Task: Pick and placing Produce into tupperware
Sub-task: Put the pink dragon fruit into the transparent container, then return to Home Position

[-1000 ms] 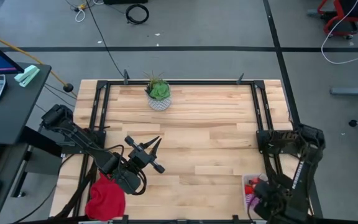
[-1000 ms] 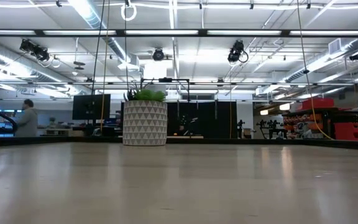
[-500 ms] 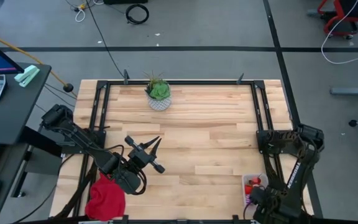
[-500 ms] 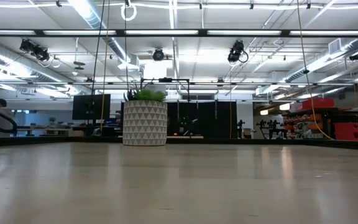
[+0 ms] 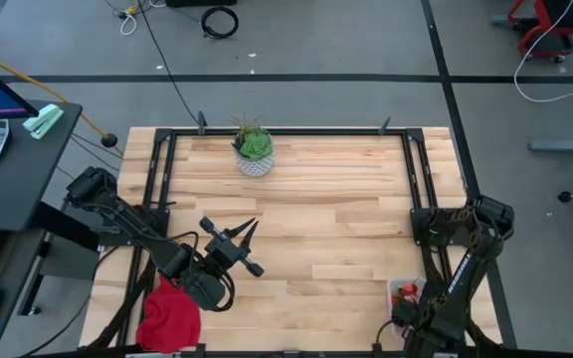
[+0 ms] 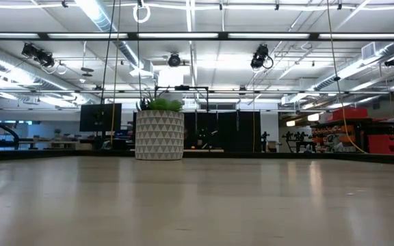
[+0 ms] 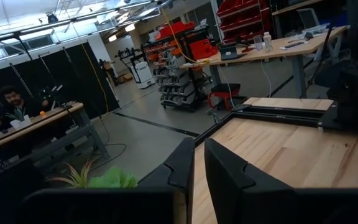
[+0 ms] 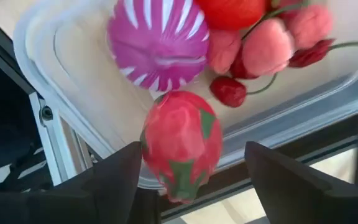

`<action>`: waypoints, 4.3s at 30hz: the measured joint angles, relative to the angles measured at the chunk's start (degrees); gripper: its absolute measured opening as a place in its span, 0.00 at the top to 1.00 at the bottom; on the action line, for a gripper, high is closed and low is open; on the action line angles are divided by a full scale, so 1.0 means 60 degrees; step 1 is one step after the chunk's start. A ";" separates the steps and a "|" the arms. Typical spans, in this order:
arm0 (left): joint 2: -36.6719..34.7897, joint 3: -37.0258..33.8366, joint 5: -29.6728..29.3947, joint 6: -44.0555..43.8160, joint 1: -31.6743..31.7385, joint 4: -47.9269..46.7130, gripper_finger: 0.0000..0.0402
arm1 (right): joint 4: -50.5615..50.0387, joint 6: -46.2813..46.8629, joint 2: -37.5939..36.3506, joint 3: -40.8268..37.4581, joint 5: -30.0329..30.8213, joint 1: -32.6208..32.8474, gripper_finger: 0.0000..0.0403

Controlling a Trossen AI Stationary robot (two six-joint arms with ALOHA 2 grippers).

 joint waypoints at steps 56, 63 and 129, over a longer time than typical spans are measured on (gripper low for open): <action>-0.3131 0.0000 0.2194 -1.1160 0.0229 -0.9770 0.87 | 1.2614 -1.2613 -1.2727 -1.0777 -0.1358 -0.9590 0.26; -0.1711 0.0000 0.2113 -1.1132 0.0715 -0.8730 0.88 | 1.2587 -1.2948 -1.3243 -1.0818 -0.2236 -1.0610 0.26; -0.5508 0.0000 0.3216 -1.1655 -0.1205 -0.9792 0.85 | 1.2701 -1.3105 -1.3286 -1.2203 0.0604 -1.2837 0.26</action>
